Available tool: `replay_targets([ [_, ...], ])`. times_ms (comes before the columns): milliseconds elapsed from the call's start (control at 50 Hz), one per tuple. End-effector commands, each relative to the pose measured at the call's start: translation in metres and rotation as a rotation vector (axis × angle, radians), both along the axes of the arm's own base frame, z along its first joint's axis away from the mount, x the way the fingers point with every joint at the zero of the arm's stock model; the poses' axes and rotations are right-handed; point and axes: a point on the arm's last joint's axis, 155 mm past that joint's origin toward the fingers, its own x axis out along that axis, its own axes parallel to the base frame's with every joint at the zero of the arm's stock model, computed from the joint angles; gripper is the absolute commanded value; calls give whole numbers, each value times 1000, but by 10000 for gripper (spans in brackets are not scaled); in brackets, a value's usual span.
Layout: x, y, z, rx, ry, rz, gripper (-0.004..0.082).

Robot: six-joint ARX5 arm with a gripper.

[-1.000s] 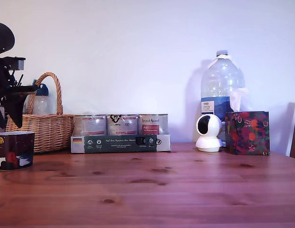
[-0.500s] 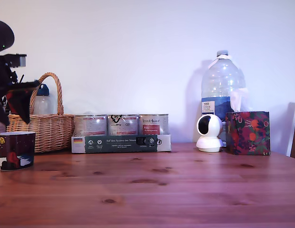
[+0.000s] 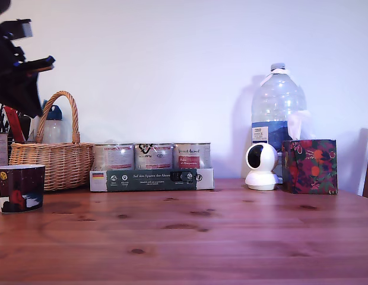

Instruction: Pick up the coffee capsules from the table one by one and drop them inside the nearest coffee cup

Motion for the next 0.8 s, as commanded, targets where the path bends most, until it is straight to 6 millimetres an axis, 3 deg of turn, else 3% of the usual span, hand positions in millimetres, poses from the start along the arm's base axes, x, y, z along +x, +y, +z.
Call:
replay_targets([
  [0,-12,1,-9,-10,-1,7,-14],
  [360,-66,1,-10,-86,-121,62,-13],
  [780,-122,9,-42,-116,-256,123,-13],
])
